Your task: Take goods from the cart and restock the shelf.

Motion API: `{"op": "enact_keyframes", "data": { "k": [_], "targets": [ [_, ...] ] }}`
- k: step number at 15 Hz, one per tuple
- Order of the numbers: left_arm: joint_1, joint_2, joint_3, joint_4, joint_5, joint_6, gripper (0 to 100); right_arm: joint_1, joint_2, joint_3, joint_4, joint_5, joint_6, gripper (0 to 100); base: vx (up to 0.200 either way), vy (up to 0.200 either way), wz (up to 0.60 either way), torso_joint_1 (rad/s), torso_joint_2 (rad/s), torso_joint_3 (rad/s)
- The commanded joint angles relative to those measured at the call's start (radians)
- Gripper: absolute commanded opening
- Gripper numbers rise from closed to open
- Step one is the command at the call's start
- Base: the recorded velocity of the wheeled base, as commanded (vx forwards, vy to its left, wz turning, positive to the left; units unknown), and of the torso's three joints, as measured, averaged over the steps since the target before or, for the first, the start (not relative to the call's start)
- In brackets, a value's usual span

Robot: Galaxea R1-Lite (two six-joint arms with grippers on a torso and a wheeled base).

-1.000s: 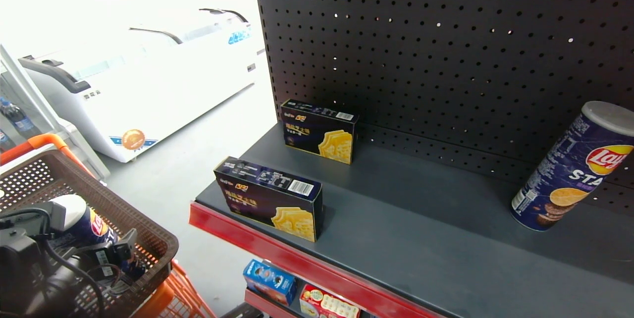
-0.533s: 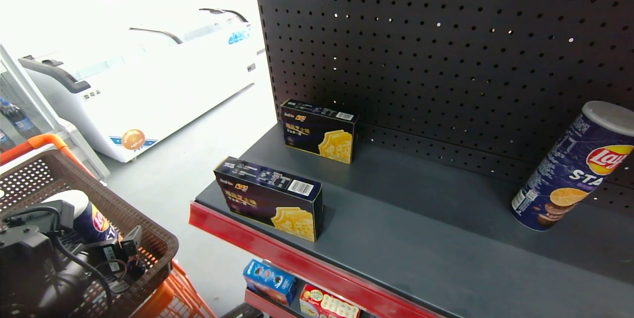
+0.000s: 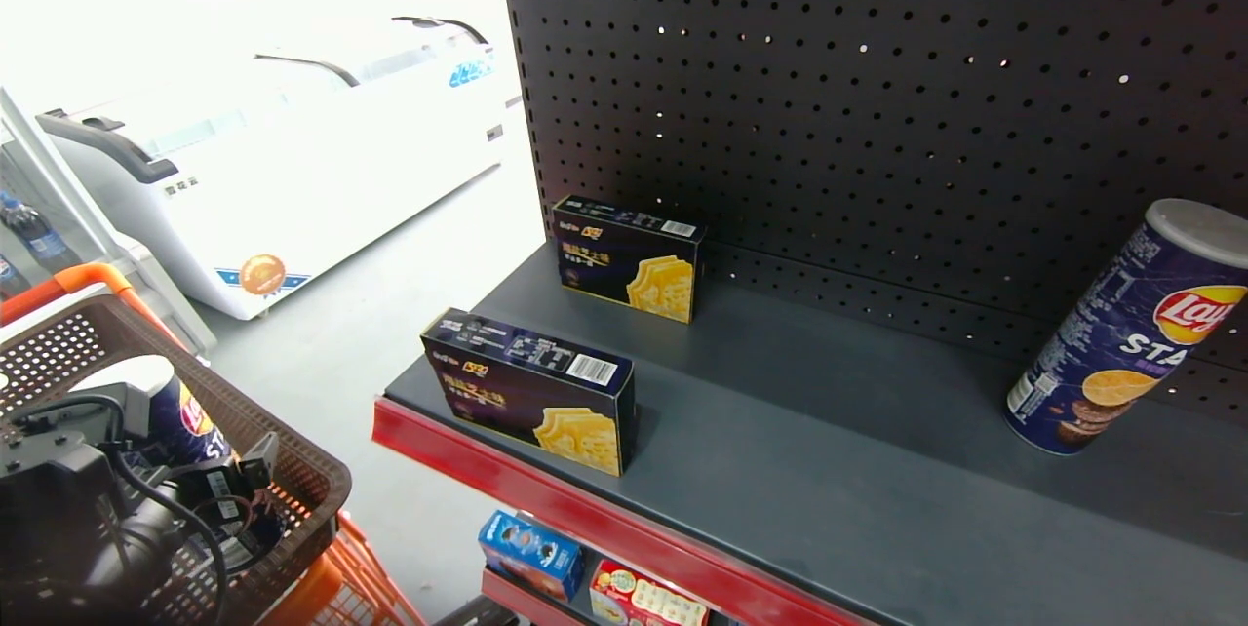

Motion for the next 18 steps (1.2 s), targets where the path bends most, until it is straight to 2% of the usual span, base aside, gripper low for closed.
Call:
{"op": "enact_keyframes", "data": {
  "k": [1,4,6,8,10,12,13,14,15,16,18],
  "targets": [
    [0.005,-0.001,-0.014,-0.002,0.001,0.001,0,0.0,0.0,0.0,-0.001,0.0,0.0,100,0.0,0.0,0.0,0.0,0.0,0.0],
    [0.005,-0.007,-0.019,-0.001,-0.001,0.003,0,0.0,0.0,0.0,-0.001,0.0,0.0,100,0.0,0.0,0.0,0.0,0.0,0.0],
    [0.003,-0.028,-0.025,-0.002,-0.001,0.053,0,0.0,0.0,0.0,-0.001,0.0,0.0,100,0.0,0.0,0.0,0.0,0.0,0.0],
    [-0.003,-0.071,-0.037,0.009,-0.002,0.067,0,0.0,0.0,0.0,-0.001,0.0,0.0,100,0.0,0.0,0.0,0.0,0.0,0.0],
    [-0.04,-0.146,-0.047,0.039,-0.053,0.073,0,0.0,0.0,0.0,-0.001,0.0,0.0,100,0.0,0.0,0.0,0.0,0.0,0.0],
    [-0.043,-0.246,-0.051,0.125,-0.147,0.108,0,0.0,0.0,0.0,-0.001,0.0,0.0,100,0.0,0.0,0.0,0.0,0.0,0.0],
    [-0.043,-0.298,-0.07,0.185,-0.171,0.119,0,0.0,0.0,0.0,-0.001,0.0,0.0,100,0.0,0.0,0.0,0.0,0.0,0.0],
    [-0.043,-0.307,-0.074,0.197,-0.174,0.119,0,0.0,0.0,-0.002,-0.001,0.0,0.0,100,0.0,0.0,0.0,0.0,0.0,0.0],
    [-0.046,-0.383,-0.111,0.291,-0.188,0.121,0,0.0,0.0,0.0,-0.001,0.0,0.0,100,0.0,0.0,0.0,0.0,0.0,0.0],
    [-0.047,-0.419,-0.149,0.328,-0.194,0.124,0,0.0,0.0,0.0,-0.001,0.0,0.0,100,0.0,0.0,0.0,0.0,0.0,0.0],
    [-0.056,-0.487,-0.191,0.381,-0.217,0.165,0,0.0,0.0,0.0,-0.001,0.0,0.0,100,0.0,0.0,0.0,0.0,0.0,0.0]
  ]
}}
